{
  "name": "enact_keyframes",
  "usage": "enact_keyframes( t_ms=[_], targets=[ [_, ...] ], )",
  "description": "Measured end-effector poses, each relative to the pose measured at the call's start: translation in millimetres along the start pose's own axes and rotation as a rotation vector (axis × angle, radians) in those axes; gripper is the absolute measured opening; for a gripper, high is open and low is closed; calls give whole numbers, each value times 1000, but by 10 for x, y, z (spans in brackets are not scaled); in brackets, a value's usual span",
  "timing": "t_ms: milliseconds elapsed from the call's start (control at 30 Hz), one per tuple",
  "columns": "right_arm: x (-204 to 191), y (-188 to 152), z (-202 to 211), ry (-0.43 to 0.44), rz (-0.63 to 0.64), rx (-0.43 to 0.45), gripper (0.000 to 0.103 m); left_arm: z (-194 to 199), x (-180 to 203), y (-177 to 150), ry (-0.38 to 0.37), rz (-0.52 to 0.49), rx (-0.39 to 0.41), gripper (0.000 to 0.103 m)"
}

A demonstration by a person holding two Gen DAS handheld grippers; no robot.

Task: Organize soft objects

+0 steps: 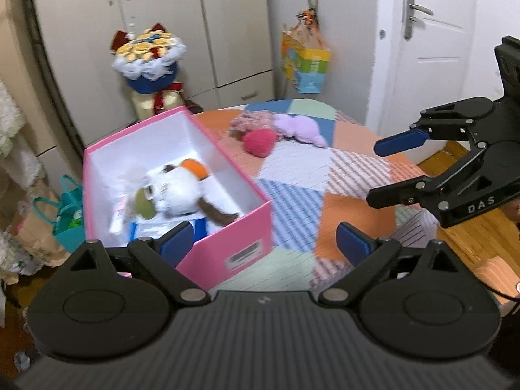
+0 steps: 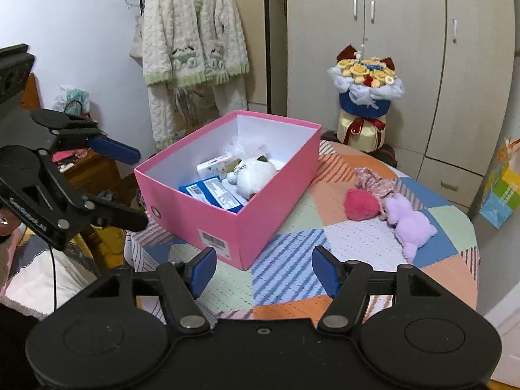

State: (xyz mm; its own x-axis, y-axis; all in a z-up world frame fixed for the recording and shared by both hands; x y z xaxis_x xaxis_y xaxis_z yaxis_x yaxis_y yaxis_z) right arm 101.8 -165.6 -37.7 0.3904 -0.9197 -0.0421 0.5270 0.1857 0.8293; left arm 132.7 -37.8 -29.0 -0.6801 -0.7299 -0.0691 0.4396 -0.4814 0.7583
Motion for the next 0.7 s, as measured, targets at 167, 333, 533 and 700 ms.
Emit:
enact_keyframes(
  t_ms=[167,333,533,700],
  targets=[
    [252,-46,71,-12,-17,55,71,-210,172,179,-15,18,28,94],
    [630,-35,21,-33,-58,70,71,-455,305,404,-21,47,59,93],
    [1023,27,-75,-31,-101,104,71,-812,435,611,20,64,86,93],
    [1290,82,-249,-14,-144,119,71,-1115,443,753,96,94,108,92]
  ],
)
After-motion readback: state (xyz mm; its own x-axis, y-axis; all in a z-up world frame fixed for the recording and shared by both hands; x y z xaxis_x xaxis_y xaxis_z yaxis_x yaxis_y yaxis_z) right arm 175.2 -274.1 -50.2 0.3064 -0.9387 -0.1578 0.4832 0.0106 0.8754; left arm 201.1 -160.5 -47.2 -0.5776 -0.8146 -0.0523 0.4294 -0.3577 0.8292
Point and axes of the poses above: each gripper's, at about its wrist camera, not at the fingertips, and z roughly against the way its jaws point, x to its right, y to its top, the point moved 10 cm from there along -z, roughly the way its jaws point, and after that the axes turned 1 degree about x, right-handed, at the moved point
